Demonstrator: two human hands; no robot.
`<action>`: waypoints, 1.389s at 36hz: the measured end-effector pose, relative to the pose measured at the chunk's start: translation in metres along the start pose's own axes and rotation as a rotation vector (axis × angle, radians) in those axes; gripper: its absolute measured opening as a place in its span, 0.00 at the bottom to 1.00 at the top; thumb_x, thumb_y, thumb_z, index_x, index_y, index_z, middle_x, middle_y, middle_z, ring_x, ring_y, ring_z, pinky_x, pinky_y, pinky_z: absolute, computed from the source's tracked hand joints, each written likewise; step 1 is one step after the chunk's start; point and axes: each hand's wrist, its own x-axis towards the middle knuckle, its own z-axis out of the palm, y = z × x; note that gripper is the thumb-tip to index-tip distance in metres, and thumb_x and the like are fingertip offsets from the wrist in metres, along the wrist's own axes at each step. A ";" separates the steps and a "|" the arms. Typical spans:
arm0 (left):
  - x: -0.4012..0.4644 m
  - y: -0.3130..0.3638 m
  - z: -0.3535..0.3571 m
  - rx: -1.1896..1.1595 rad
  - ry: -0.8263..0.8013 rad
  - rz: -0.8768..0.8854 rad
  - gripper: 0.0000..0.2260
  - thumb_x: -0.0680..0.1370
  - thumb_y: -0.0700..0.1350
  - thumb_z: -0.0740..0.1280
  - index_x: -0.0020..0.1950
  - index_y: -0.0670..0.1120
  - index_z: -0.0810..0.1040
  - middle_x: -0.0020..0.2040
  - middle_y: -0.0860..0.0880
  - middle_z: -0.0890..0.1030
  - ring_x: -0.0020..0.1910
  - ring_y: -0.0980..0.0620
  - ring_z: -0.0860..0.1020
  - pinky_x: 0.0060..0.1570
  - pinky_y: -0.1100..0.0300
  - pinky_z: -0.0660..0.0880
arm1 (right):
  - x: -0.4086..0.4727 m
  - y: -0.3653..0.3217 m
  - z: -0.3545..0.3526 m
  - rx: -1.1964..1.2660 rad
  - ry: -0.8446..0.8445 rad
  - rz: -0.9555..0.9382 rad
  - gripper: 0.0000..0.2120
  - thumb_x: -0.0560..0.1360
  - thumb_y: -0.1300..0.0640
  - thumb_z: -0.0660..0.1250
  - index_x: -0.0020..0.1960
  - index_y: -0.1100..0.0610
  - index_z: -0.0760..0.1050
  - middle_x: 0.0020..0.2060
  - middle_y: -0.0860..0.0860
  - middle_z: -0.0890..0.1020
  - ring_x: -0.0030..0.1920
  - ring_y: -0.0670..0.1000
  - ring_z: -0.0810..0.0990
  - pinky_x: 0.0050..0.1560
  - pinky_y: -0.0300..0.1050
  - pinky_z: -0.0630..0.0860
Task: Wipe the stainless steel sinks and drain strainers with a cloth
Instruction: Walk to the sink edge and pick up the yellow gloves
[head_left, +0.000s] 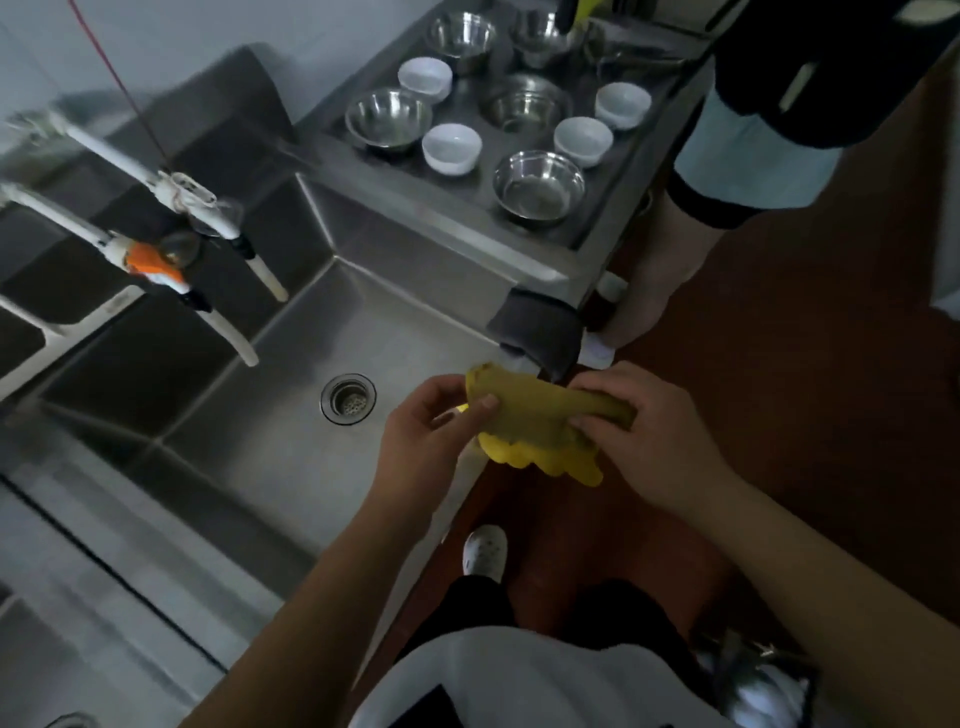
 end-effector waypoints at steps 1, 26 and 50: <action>0.008 0.002 0.003 0.022 0.013 0.013 0.07 0.72 0.49 0.76 0.49 0.54 0.84 0.48 0.51 0.85 0.49 0.52 0.84 0.47 0.62 0.79 | 0.010 0.004 -0.003 0.023 -0.015 0.007 0.11 0.74 0.61 0.72 0.57 0.55 0.82 0.46 0.42 0.78 0.47 0.41 0.77 0.47 0.35 0.71; 0.064 0.019 0.127 -0.276 0.594 -0.018 0.18 0.80 0.38 0.65 0.70 0.47 0.70 0.58 0.39 0.80 0.51 0.43 0.83 0.44 0.54 0.81 | 0.204 0.070 -0.052 0.105 -0.578 -0.470 0.09 0.75 0.63 0.70 0.54 0.59 0.82 0.45 0.51 0.82 0.47 0.51 0.80 0.48 0.51 0.77; 0.082 -0.107 0.062 -0.112 0.917 -0.499 0.17 0.74 0.36 0.67 0.58 0.55 0.78 0.48 0.49 0.81 0.44 0.44 0.83 0.44 0.46 0.83 | 0.178 0.123 0.101 -0.808 -0.887 -0.578 0.27 0.81 0.51 0.51 0.79 0.42 0.49 0.81 0.45 0.49 0.80 0.53 0.41 0.72 0.72 0.36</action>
